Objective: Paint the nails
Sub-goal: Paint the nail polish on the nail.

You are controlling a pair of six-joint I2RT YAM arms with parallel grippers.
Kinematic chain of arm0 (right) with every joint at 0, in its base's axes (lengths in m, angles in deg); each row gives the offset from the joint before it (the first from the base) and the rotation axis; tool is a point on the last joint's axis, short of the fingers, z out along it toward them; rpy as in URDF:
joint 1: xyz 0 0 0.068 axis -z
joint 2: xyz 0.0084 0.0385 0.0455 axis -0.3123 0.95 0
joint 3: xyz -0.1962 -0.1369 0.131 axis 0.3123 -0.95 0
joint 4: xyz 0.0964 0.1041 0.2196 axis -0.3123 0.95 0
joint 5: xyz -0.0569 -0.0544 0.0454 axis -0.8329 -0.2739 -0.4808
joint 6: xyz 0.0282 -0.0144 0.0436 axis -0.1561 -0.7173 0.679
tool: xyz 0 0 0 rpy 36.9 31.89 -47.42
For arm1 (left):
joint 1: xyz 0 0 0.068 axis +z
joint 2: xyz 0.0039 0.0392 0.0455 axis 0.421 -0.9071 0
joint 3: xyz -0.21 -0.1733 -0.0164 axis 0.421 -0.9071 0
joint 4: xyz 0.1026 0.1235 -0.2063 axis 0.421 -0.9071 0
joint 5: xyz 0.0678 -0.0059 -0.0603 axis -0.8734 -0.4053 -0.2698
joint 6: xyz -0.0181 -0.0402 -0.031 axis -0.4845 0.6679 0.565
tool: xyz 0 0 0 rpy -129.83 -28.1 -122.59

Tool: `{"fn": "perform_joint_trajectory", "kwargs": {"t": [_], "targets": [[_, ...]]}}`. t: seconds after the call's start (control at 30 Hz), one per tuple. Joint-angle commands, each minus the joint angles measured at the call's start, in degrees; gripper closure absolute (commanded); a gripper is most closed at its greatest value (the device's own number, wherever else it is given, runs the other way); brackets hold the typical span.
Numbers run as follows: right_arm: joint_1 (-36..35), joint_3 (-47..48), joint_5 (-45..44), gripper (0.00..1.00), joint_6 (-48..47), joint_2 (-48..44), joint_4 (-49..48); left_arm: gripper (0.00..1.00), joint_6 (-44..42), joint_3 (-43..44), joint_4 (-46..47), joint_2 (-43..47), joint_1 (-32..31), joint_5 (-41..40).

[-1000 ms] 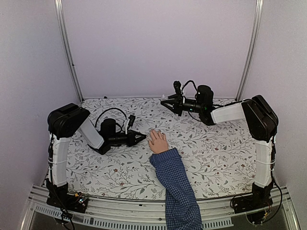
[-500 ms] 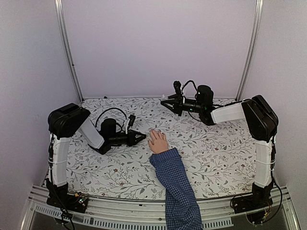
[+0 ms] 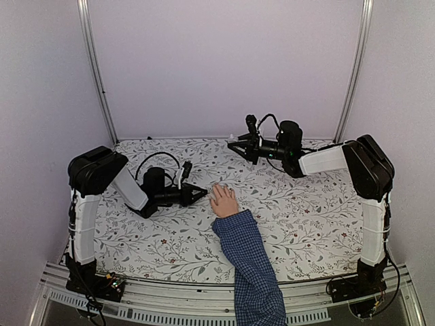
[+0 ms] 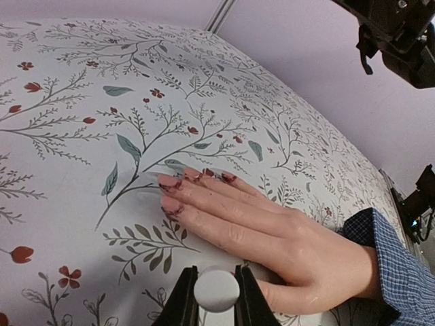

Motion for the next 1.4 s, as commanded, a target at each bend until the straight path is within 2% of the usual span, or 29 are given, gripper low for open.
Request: {"fn": "perform_joint_trajectory", "kwargs": {"t": [0.0, 0.97, 1.37], "targets": [[0.01, -0.37, -0.3, 1.0, -0.59, 0.58, -0.4, 1.0, -0.67, 1.05, -0.49, -1.37, 0.34, -0.38], [0.01, -0.45, -0.22, 1.0, -0.64, 0.41, -0.39, 1.0, -0.38, 1.33, -1.03, -1.27, 1.37, -1.88], [-0.05, -0.46, -0.1, 1.0, -0.55, 0.41, -0.38, 1.0, 0.5, -1.6, 3.92, 0.5, 1.69, -1.31]]}}
